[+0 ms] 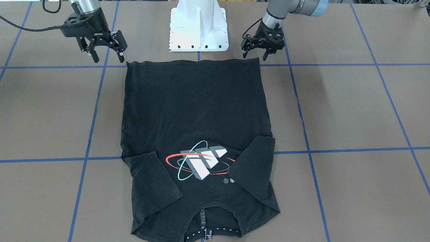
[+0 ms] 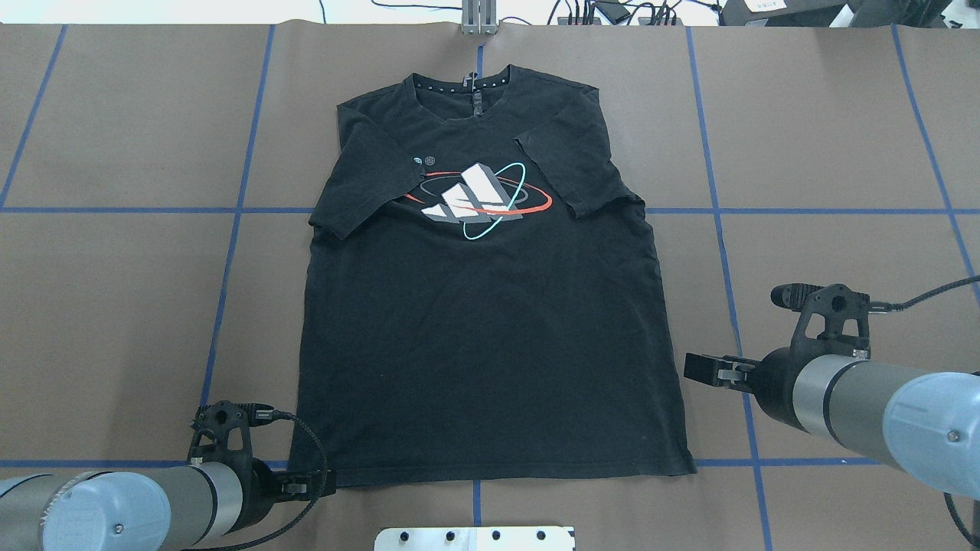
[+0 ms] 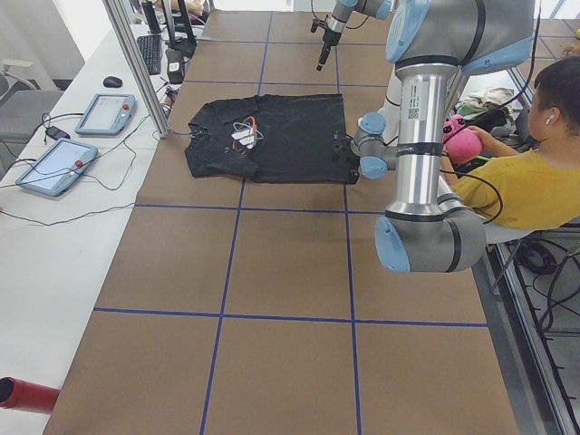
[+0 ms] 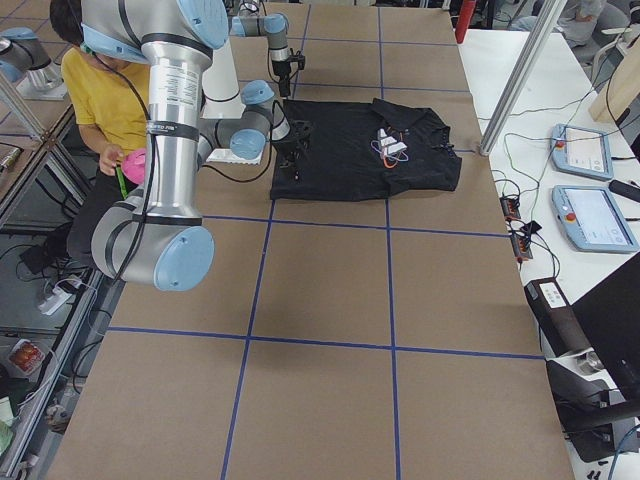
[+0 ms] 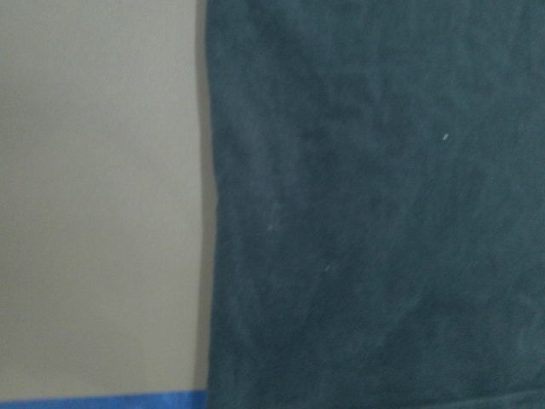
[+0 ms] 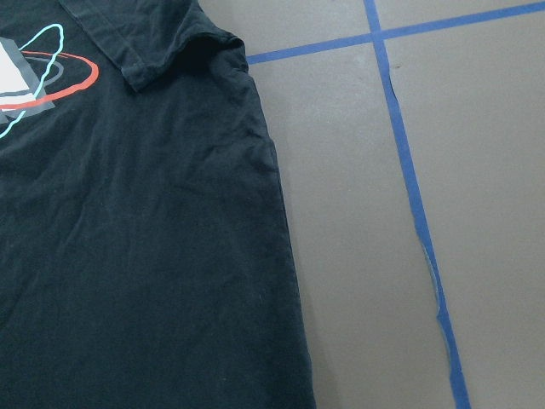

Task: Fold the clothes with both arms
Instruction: 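Move both grippers down to the shirt hem corners nearest the robot, then align both grippers at the hem corners and close on the fabric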

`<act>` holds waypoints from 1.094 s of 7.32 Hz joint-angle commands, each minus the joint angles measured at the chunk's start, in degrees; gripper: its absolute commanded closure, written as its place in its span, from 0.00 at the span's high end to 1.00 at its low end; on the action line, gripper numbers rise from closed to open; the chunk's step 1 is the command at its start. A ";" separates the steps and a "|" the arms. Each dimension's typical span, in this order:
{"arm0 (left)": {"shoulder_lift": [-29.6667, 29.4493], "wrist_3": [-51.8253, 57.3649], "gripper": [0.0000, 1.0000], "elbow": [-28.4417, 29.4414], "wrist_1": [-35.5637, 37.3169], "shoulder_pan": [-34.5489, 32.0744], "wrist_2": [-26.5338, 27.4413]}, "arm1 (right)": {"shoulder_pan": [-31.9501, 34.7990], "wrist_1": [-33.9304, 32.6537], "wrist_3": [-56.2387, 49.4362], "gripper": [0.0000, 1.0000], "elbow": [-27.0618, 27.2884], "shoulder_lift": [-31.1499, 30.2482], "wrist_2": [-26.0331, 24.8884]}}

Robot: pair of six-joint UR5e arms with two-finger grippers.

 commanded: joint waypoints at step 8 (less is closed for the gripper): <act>0.10 -0.45 0.42 0.38 0.09 1.22 -0.01 | 0.00 0.07 -0.03 1.00 0.63 0.03 0.09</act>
